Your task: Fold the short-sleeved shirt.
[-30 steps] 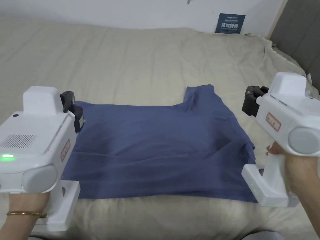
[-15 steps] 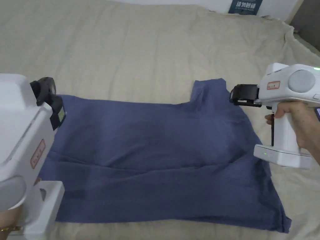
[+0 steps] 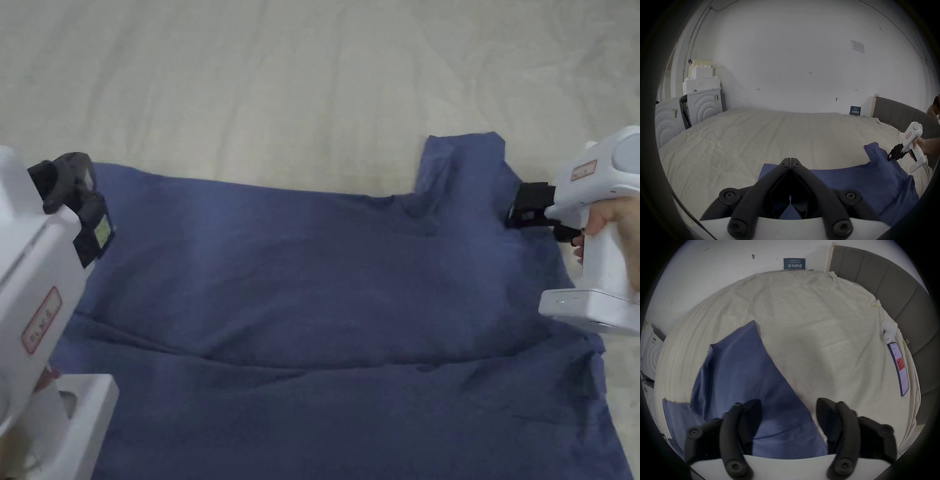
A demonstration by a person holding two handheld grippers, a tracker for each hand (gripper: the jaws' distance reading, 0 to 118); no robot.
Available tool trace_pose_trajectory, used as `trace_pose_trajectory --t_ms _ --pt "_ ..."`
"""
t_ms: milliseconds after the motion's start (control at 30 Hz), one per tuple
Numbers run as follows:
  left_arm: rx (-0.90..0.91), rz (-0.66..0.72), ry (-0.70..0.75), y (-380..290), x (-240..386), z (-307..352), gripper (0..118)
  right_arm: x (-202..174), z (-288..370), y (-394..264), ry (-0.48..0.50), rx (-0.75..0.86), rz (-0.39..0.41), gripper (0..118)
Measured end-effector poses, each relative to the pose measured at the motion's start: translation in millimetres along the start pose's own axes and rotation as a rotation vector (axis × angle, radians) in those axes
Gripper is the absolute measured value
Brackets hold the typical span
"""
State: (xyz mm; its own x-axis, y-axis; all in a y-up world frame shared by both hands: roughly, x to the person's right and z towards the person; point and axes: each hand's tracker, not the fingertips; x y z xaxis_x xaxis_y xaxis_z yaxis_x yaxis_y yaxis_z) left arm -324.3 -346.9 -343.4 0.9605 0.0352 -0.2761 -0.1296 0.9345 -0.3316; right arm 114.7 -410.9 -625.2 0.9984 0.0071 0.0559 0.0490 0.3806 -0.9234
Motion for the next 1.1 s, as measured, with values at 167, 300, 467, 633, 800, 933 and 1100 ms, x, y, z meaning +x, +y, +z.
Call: trace_pose_trajectory --t_ms 167,300,467,633,800,933,1100 --pt "-0.062 0.06 0.053 5 1 -25 7 0 2 3 0.051 -0.004 -0.041 2" --pt "-0.164 0.22 0.047 29 -11 -58 94 -4 8 3 0.026 0.011 0.046 2" --pt "-0.293 0.254 0.015 63 -43 -117 105 0 20 -2 0.043 0.04 0.057 2" --pt "-0.529 0.049 0.064 76 -63 -173 104 2 24 -4 0.052 0.051 0.066 2" --pt "-0.752 -0.037 0.197 46 -73 -209 103 1 22 -6 0.051 0.046 0.07 2" --pt "-0.725 0.062 0.208 26 -79 -214 101 -1 18 -6 0.043 0.036 0.09 2" --pt "-0.724 0.136 0.169 14 -78 -220 77 -2 13 -4 0.041 0.027 0.099 2"
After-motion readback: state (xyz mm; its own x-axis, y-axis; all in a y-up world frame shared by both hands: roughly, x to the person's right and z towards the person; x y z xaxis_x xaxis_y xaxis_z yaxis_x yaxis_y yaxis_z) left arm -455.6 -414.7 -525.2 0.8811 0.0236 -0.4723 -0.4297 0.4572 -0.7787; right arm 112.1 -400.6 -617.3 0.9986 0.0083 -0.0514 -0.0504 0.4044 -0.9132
